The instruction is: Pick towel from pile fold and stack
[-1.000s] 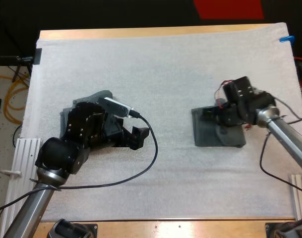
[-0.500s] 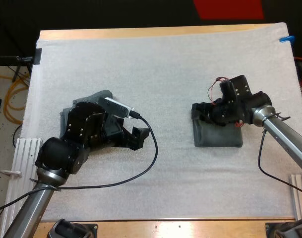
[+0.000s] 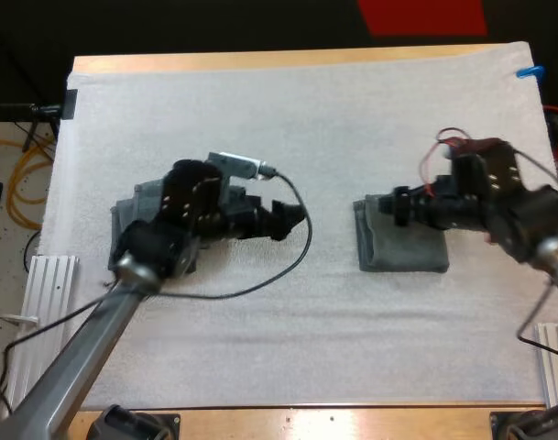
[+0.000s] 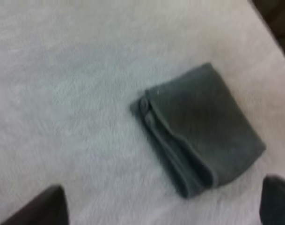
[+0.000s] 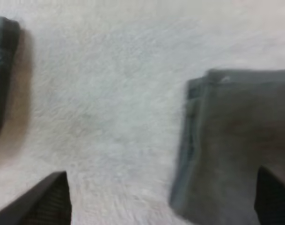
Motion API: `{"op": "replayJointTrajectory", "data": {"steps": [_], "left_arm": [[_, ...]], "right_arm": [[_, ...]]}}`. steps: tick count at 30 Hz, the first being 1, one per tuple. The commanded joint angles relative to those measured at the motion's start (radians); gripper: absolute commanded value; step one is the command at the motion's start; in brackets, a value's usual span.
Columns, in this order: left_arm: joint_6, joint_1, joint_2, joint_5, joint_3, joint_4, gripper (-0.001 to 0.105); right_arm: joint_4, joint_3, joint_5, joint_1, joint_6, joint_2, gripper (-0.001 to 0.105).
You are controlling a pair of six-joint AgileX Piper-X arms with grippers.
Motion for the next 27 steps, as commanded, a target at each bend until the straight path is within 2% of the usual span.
{"op": "replayJointTrajectory", "data": {"steps": [1, 3, 6, 13, 16, 20, 27], "left_arm": [[-0.029, -0.01, 0.029, 0.029, 0.004, -0.058, 0.085], [-0.065, -0.028, 0.082, 0.038, 0.003, -0.103, 0.089], [-0.112, -0.071, 0.172, 0.036, -0.015, -0.142, 0.09], [-0.199, -0.174, 0.4, 0.018, -0.152, -0.156, 0.09], [-0.232, -0.205, 0.492, 0.017, -0.221, -0.137, 0.089], [-0.231, -0.241, 0.582, 0.012, -0.308, -0.063, 0.089], [-0.274, -0.268, 0.68, -0.011, -0.4, 0.033, 0.087]], "right_arm": [[0.037, -0.006, 0.034, 0.0, -0.031, -0.048, 0.076], [0.073, -0.006, 0.075, 0.0, -0.034, -0.1, 0.076], [0.127, -0.006, 0.129, 0.0, -0.034, -0.188, 0.076], [0.25, -0.006, 0.217, 0.0, -0.032, -0.346, 0.076], [0.302, -0.006, 0.267, 0.0, -0.024, -0.391, 0.076], [0.334, -0.006, 0.288, 0.0, -0.019, -0.427, 0.076], [0.341, -0.006, 0.288, 0.0, -0.019, -0.441, 0.076]]}}
